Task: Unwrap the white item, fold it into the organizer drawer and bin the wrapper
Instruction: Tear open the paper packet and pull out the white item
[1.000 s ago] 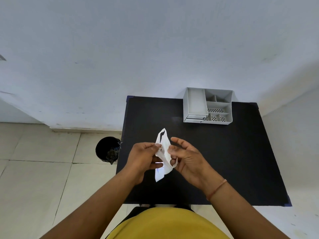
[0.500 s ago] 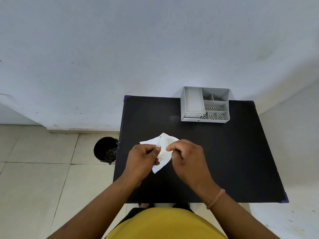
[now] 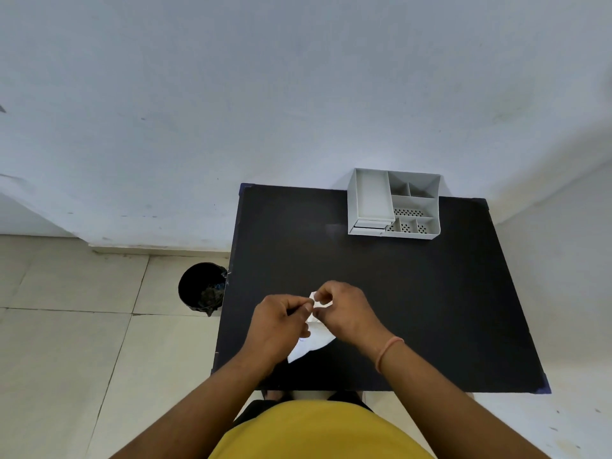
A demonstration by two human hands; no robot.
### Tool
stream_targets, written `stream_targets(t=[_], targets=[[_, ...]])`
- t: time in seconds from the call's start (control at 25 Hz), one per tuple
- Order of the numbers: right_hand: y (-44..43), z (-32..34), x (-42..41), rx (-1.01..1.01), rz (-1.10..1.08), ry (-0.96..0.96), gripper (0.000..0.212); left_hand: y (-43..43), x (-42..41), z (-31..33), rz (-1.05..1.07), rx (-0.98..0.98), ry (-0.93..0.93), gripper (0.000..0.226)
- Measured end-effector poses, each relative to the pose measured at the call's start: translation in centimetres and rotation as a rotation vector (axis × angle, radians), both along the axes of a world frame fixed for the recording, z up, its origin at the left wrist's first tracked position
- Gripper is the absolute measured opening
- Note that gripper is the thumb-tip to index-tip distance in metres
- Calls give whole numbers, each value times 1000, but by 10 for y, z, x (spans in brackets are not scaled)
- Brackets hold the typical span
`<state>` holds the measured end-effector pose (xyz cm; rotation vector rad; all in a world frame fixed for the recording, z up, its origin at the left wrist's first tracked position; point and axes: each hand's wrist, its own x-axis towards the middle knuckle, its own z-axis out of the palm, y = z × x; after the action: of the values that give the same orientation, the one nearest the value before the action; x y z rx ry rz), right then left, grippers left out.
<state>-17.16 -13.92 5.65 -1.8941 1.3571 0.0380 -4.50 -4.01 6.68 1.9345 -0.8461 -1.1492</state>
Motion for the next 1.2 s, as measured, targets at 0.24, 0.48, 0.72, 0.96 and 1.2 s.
stream_targets(t=[0.24,0.48,0.72,0.96,1.2], targets=[[15,-6,-6,326,-188,23,22,6,-3,-3,35,-9,27,30],[12,11,-9,447,64,10,20,9,-7,9,-181,-61,51,38],[5,32,-18,-35,357,-48,45,-2,52,10,276,99,441,50],[15,41,-8,-636,781,-67,43,-18,68,-9,422,178,1085,69],[24,45,-6,376,-347,-583,35,-36,53,-3,623,13,1032,41]])
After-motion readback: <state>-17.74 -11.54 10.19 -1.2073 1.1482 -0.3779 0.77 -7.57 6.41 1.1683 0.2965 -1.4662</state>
